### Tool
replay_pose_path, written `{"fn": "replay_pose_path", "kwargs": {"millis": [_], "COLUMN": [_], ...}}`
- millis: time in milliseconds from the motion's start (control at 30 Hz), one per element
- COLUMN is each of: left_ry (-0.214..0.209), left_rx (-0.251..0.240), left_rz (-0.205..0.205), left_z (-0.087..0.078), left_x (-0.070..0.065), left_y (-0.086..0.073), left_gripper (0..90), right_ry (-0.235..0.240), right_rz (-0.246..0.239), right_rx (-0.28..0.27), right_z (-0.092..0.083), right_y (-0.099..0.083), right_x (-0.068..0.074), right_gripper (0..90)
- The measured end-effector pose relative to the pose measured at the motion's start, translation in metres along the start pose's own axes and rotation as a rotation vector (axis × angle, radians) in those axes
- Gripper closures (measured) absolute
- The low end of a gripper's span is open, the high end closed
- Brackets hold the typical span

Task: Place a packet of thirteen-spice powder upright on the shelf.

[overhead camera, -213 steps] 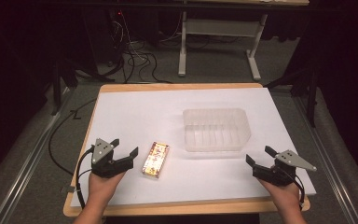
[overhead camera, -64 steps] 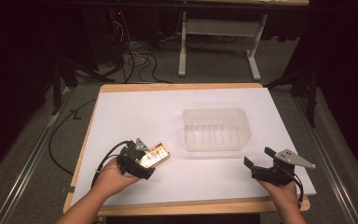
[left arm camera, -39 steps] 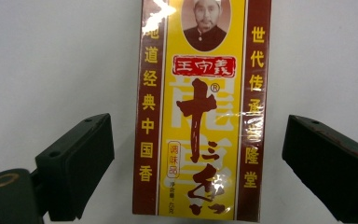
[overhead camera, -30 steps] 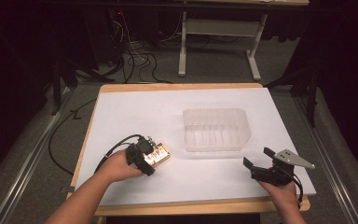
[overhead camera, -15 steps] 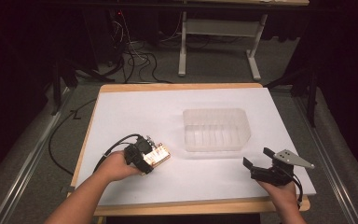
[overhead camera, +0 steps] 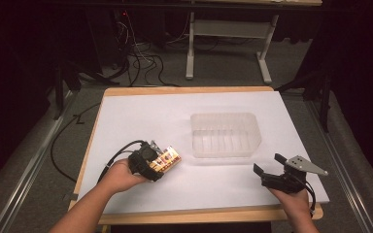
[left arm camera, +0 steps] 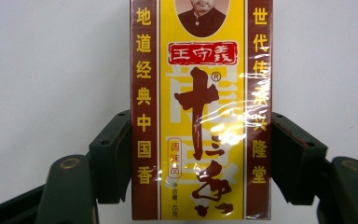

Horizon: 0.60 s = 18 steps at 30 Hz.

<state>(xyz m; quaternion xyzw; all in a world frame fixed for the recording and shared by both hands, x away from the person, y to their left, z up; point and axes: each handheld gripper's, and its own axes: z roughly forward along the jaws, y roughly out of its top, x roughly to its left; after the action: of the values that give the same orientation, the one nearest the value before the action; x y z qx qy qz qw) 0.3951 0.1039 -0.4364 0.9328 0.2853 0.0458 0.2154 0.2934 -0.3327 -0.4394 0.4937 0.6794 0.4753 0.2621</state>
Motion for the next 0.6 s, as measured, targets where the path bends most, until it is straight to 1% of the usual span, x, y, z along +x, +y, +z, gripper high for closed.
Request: {"fn": "replay_pose_path", "kwargs": {"millis": [33,133,300,433,533,600], "left_ry": [0.003,-0.006,-0.009,-0.030,-0.042,-0.048], "left_rx": [-0.010,-0.046,-0.149,-0.231,-0.292,-0.318], "left_rz": [-0.002,-0.014,-0.044,-0.077,-0.094,-0.099], "left_z": [0.000,-0.001,-0.007,-0.012,-0.011,-0.010], "left_x": [-0.001,-0.001,-0.005,-0.008,-0.012,-0.015], "left_y": [-0.002,-0.006,-0.013,-0.017,-0.018,-0.018], "left_gripper": [33.0,33.0,33.0,33.0,33.0,33.0], "right_ry": [0.002,0.001,0.002,0.007,0.007,0.010], "right_rz": [0.000,0.001,0.006,0.012,0.009,0.009], "right_rx": [0.000,0.000,-0.001,-0.004,-0.011,-0.013], "right_z": [0.000,0.000,0.000,0.000,0.000,0.000], "right_y": [0.000,0.000,-0.001,-0.001,0.000,0.000], "right_x": [0.000,0.000,0.000,0.000,0.001,0.001], "right_gripper": [5.7,5.7,5.7,5.7,5.6,5.6]}}
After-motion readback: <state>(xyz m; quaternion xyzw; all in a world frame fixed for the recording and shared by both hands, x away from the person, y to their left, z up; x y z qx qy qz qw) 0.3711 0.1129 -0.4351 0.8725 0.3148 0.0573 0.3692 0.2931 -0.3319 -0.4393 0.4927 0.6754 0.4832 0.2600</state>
